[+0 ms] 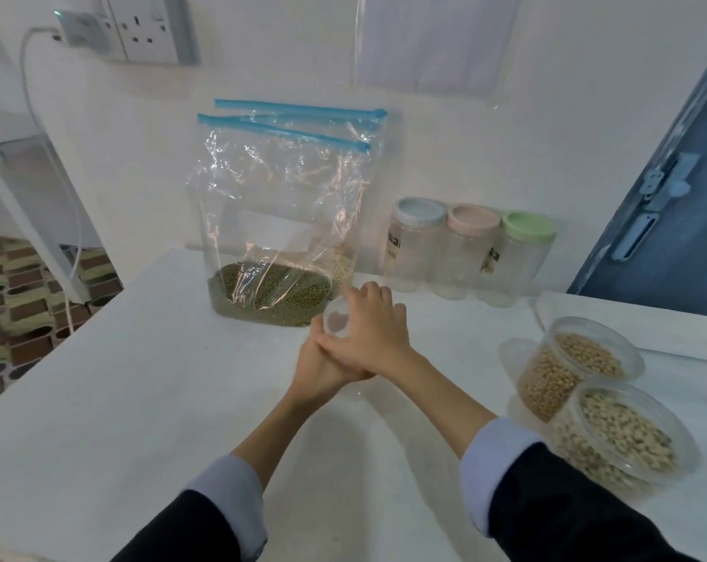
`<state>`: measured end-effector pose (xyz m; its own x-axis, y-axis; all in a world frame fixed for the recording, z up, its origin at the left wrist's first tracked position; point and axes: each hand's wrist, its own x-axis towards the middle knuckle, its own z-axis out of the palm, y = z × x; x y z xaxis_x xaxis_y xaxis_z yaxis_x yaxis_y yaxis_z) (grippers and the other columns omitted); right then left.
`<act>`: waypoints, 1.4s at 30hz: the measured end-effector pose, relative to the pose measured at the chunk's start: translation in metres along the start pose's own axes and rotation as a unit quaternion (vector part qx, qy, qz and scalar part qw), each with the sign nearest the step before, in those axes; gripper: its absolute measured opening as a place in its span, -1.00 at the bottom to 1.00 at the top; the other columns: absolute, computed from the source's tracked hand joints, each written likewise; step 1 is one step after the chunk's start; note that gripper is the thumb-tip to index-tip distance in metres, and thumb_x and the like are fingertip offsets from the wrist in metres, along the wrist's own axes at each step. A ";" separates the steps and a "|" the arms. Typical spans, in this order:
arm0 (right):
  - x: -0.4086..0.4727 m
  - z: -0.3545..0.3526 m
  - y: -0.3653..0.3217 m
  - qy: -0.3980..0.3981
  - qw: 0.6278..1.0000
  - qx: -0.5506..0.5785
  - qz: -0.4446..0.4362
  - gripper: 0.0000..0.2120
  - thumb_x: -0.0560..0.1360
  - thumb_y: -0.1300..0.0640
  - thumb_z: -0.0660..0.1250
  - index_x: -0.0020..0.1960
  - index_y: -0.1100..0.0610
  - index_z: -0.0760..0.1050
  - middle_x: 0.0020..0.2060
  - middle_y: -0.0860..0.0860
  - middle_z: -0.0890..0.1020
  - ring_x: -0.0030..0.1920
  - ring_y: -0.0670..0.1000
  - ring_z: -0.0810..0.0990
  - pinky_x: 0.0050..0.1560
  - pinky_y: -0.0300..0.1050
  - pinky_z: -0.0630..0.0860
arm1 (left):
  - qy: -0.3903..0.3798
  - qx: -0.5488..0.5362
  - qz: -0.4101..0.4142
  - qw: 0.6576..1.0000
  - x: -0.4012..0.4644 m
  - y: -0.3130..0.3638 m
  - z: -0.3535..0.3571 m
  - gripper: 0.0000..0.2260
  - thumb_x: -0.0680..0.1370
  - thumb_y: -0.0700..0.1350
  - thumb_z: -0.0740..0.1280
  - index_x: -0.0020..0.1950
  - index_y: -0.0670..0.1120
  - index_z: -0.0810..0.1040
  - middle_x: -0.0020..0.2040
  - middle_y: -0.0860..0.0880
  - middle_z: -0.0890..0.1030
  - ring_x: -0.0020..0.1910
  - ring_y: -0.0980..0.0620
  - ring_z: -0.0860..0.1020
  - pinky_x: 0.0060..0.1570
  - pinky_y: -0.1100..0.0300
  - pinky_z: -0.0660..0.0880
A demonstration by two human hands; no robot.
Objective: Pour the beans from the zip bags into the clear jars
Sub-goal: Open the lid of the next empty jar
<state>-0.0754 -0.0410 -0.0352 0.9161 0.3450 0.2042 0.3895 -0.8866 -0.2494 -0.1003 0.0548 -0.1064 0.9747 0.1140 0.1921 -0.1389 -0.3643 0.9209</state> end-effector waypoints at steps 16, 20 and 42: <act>-0.011 -0.032 -0.023 -0.025 0.998 -0.038 -0.049 -0.33 0.47 -0.39 0.12 0.24 0.17 0.42 0.13 0.13 0.52 0.13 0.13 0.48 0.15 0.09 0.40 | -0.110 0.010 0.011 0.994 -0.002 -0.003 -0.017 -0.23 0.16 0.06 0.59 0.30 0.17 0.34 0.17 0.13 0.52 0.16 0.23 0.50 0.05 0.44 0.44; -0.008 -0.023 -0.018 -0.170 0.978 -0.120 -0.002 -0.34 0.50 -0.30 0.08 0.45 0.08 0.17 0.34 0.17 0.28 0.30 0.27 0.29 0.23 0.24 0.28 | -0.117 0.061 0.026 0.991 0.000 -0.005 -0.017 -0.13 0.20 0.04 0.61 0.39 -0.02 0.25 0.16 0.33 0.37 0.12 0.51 0.37 0.08 0.57 0.31; 0.008 -0.057 0.036 0.048 0.757 0.640 0.120 -0.68 0.42 0.25 0.31 0.11 -0.04 0.48 0.10 0.03 0.51 0.02 0.04 0.48 -0.11 -0.10 0.46 | -0.113 -0.046 -0.035 0.992 -0.011 -0.007 -0.023 -0.02 0.01 0.14 0.59 0.34 0.08 0.22 0.28 0.17 0.45 0.33 0.20 0.39 0.36 0.14 0.31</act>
<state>-0.0592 -0.0875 0.0119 0.9881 0.1420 0.0597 0.0418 0.1259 -0.9912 -0.1138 0.0775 -0.1069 0.9954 -0.0783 0.0547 -0.0744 -0.2760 0.9583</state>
